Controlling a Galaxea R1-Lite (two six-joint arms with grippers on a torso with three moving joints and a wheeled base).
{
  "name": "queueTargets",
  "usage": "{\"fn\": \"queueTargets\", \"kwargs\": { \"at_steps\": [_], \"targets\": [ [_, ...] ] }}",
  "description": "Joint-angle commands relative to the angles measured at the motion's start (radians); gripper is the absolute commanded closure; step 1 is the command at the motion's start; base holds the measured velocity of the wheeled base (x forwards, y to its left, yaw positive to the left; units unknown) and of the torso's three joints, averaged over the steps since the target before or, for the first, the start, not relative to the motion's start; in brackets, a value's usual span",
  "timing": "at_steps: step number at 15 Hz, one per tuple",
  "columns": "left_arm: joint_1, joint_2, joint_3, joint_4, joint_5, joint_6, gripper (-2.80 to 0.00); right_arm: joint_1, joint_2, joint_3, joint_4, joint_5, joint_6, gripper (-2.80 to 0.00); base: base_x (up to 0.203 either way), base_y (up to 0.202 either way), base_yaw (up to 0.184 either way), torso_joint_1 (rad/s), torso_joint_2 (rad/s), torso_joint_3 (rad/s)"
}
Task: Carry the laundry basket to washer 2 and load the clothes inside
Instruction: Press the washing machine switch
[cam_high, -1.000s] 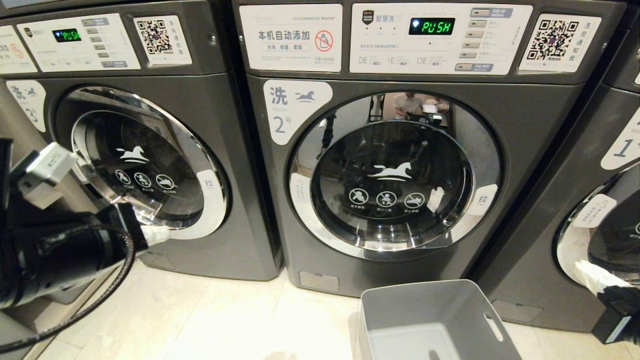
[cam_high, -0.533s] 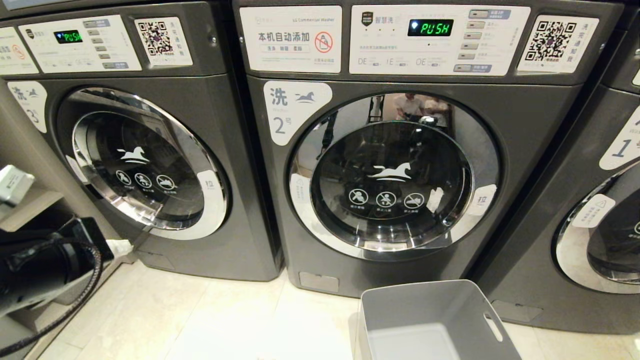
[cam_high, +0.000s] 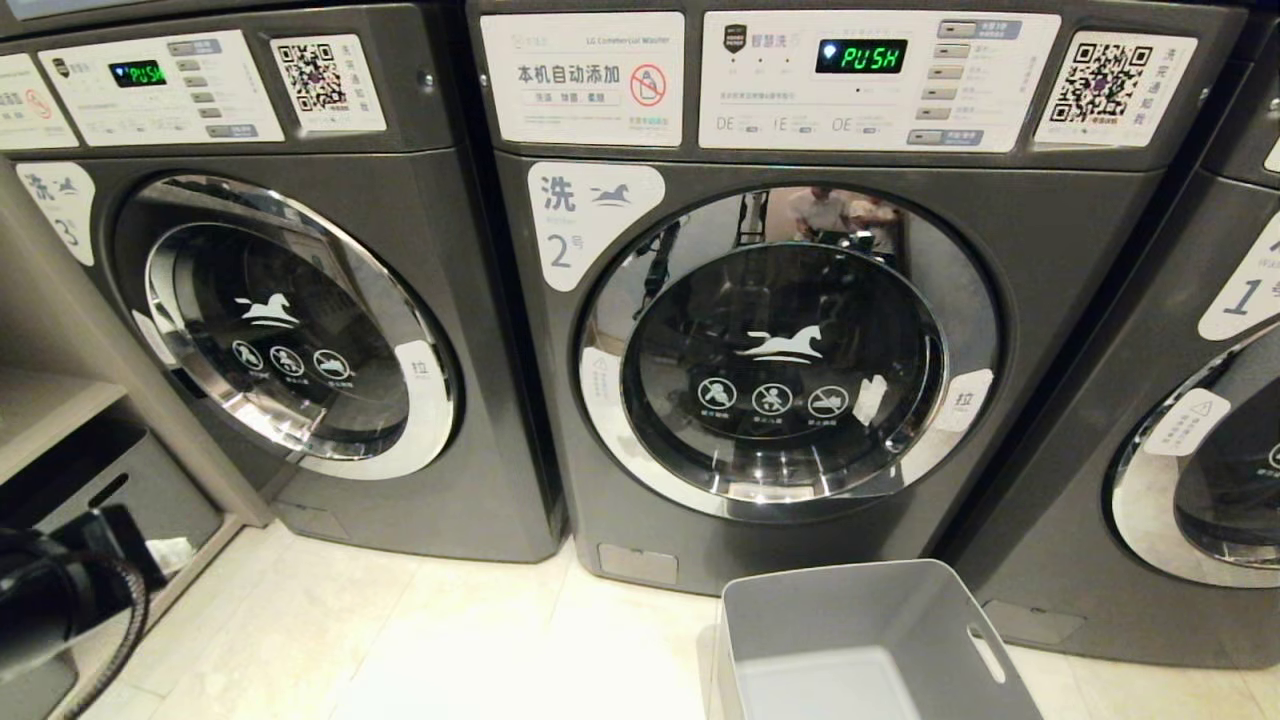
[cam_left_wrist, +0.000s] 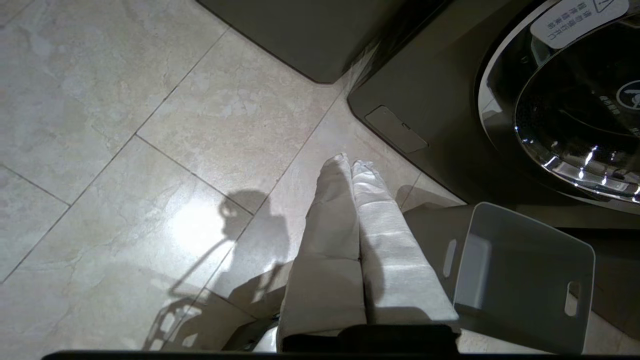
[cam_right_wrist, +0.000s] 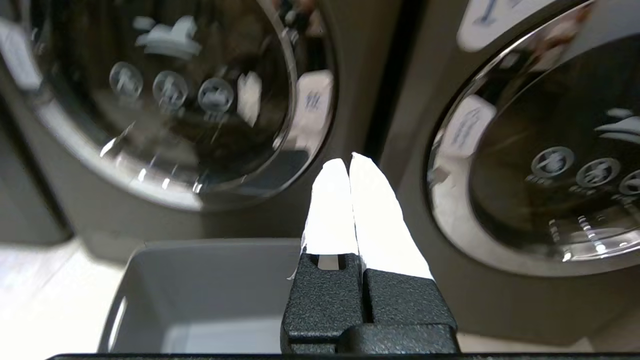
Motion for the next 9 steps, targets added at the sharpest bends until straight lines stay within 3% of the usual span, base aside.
{"fn": "queueTargets", "kwargs": {
  "at_steps": [1, 2, 3, 5, 9],
  "targets": [
    [0.004, -0.054, 0.048, -0.014, 0.001, -0.001, 0.00, 0.000, 0.001, 0.040, 0.034, 0.116, 0.001, 0.00, 0.000, 0.000, 0.000, 0.000, 0.00, 0.000],
    [0.005, -0.058, 0.064, -0.024, 0.000, -0.001, 0.00, 0.000, 0.001, 0.040, 0.084, 0.180, 0.003, 0.00, 0.000, 0.000, 0.000, 0.000, 0.00, 0.000],
    [0.005, -0.059, 0.065, -0.025, -0.001, 0.001, 0.00, 0.001, 0.002, 0.040, 0.173, 0.195, 0.003, 0.00, 0.000, 0.000, 0.000, 0.000, 0.00, 0.000],
    [0.006, -0.063, 0.068, -0.024, 0.000, 0.001, 0.00, -0.024, 0.003, 0.040, 0.276, 0.171, 0.041, 0.00, 0.000, 0.000, 0.000, 0.000, 0.00, 0.000],
    [0.010, -0.065, 0.068, -0.026, 0.000, 0.039, 0.00, -0.068, -0.160, 0.040, 0.308, 0.159, 0.044, 0.00, 0.000, 0.000, 0.000, 0.000, 0.00, 0.000]
  ]
}}
